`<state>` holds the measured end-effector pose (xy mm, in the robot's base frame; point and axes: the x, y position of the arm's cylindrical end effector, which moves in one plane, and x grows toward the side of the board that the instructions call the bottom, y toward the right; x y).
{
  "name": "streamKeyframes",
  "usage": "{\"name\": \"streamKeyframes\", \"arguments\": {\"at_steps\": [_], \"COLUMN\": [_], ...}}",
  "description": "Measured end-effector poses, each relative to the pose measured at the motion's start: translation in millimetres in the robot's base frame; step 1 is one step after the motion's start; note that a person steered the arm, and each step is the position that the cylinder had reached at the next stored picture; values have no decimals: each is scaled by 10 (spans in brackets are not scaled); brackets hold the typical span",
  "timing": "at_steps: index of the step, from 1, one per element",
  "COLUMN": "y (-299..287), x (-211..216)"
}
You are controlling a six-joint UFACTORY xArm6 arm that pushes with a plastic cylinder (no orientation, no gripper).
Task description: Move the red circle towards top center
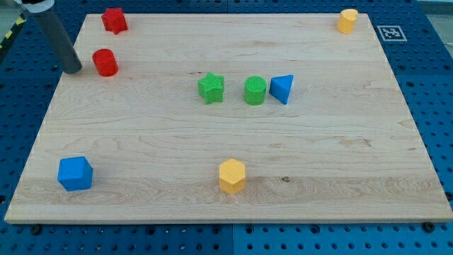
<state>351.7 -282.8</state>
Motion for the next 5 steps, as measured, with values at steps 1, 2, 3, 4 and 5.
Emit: {"name": "streamKeyframes", "arguments": {"at_steps": [1, 2, 3, 4, 5], "y": [69, 260, 543, 857, 1165], "x": [0, 0, 0, 0, -1]}}
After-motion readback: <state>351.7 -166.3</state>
